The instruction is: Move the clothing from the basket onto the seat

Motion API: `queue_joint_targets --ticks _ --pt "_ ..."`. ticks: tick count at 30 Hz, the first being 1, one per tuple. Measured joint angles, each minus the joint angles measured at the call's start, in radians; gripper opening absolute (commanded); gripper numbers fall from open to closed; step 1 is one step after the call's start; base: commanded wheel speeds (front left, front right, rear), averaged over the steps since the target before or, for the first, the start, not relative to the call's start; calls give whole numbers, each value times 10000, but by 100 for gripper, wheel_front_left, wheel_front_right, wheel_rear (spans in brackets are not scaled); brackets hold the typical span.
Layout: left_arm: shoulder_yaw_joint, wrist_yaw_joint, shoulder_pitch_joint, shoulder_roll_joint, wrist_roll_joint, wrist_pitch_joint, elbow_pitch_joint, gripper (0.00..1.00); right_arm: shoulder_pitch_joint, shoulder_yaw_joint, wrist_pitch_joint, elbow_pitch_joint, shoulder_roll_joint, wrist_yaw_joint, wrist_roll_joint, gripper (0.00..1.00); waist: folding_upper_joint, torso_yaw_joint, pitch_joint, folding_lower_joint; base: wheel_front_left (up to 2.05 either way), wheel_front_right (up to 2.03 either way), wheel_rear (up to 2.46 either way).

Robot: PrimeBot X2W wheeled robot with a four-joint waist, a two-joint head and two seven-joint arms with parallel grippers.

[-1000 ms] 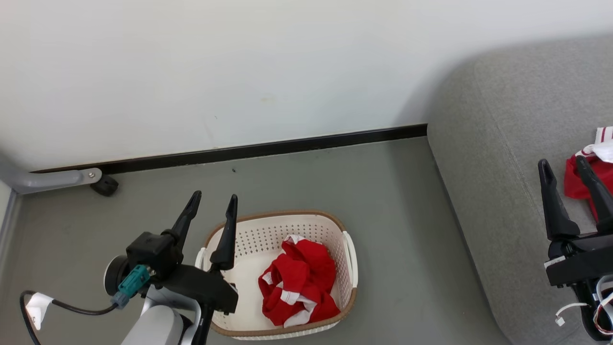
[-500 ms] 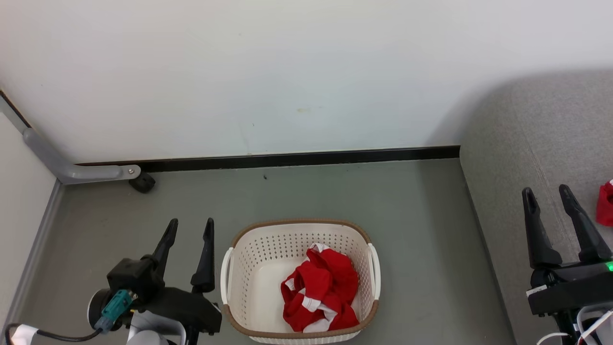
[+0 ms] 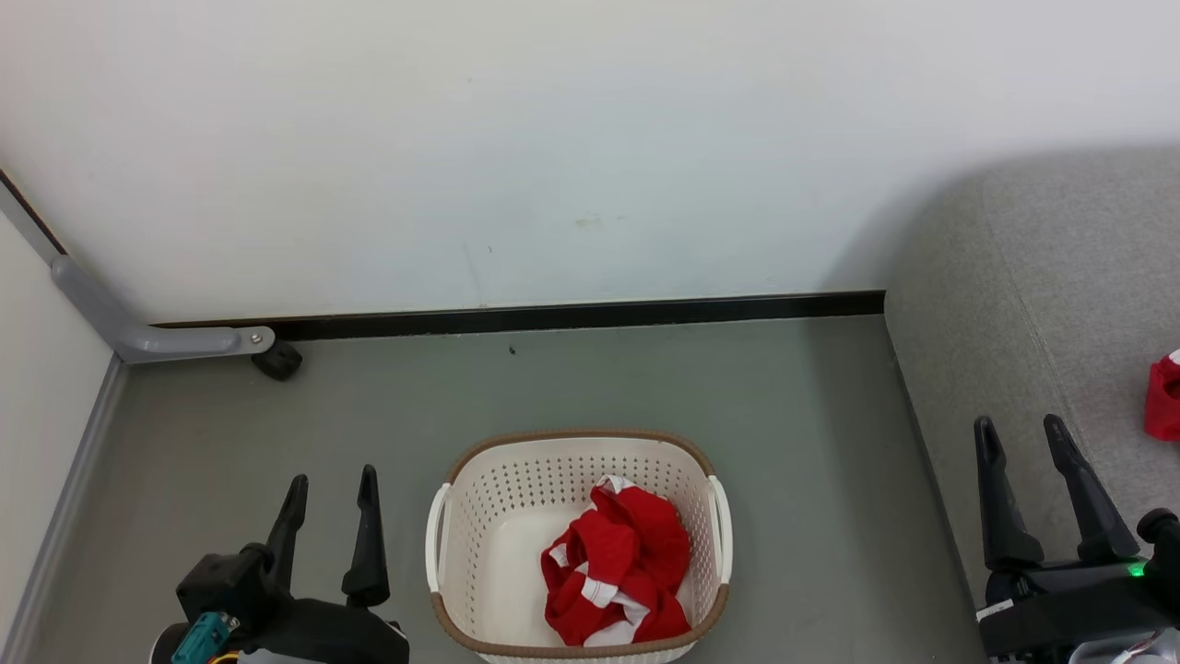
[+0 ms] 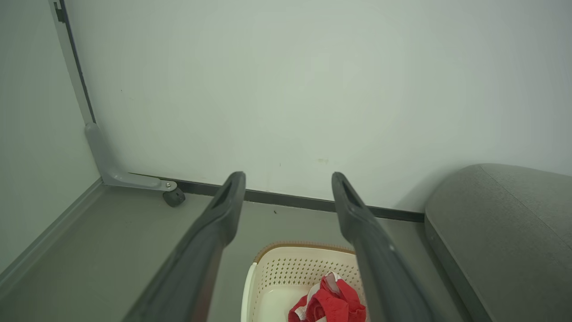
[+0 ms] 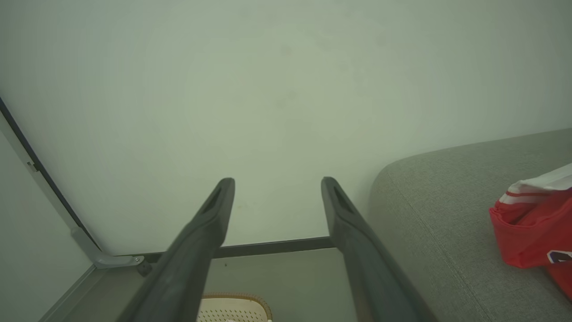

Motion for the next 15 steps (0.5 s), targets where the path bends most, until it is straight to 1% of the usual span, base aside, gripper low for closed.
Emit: queue_joint_targets --ticks 4,7,15 --pt "196 67 80 -263 115 0 -100 100 114 71 0 84 127 15 -173 100 0 -8 -41 0 0 0 0" --pt "290 81 182 -439 255 0 -232 100 180 226 0 109 257 105 -272 100 0 1 -79 0 0 0 0" --pt "531 155 379 -445 738 0 -430 100 186 217 0 265 412 267 -690 100 1 -62 -92 0 0 0 0"
